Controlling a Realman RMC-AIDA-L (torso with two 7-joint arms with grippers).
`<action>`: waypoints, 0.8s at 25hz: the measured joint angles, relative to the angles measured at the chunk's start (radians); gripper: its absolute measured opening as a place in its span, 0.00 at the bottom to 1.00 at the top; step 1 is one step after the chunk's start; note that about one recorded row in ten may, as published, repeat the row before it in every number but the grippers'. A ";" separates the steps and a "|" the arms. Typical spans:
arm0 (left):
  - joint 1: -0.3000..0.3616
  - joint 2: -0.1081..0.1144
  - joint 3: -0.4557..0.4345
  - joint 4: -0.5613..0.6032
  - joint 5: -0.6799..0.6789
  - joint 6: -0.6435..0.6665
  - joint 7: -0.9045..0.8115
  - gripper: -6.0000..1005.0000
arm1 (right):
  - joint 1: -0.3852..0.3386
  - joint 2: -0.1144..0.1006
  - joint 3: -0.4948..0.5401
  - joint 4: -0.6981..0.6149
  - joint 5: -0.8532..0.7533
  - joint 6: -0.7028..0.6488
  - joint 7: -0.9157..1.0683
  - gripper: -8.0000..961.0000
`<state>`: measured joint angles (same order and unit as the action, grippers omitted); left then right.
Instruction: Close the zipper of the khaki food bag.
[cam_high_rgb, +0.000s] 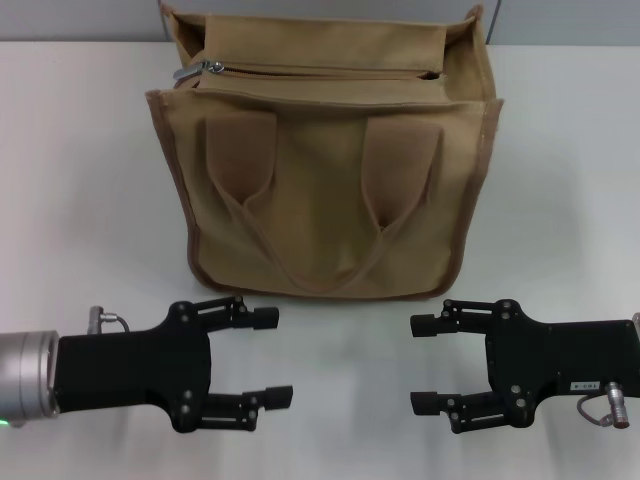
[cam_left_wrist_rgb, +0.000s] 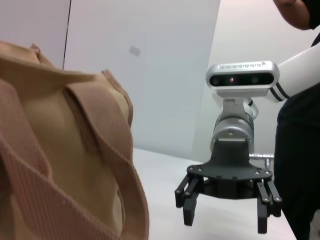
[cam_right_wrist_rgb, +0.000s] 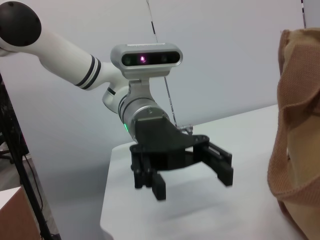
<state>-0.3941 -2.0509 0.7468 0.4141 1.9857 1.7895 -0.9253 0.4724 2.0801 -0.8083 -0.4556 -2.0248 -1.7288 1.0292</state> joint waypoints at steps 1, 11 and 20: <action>0.000 0.000 -0.005 0.000 -0.007 0.008 0.002 0.82 | 0.000 0.000 0.000 0.000 0.000 0.000 0.000 0.84; -0.015 -0.020 -0.115 -0.063 -0.320 0.160 0.078 0.82 | 0.000 0.000 0.005 0.000 0.000 0.000 0.000 0.84; 0.020 -0.012 -0.132 -0.099 -0.723 -0.088 0.126 0.82 | -0.008 0.000 0.012 0.000 0.000 0.000 0.000 0.84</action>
<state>-0.3740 -2.0627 0.6150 0.3153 1.2628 1.7010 -0.7995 0.4647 2.0800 -0.7960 -0.4556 -2.0247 -1.7287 1.0292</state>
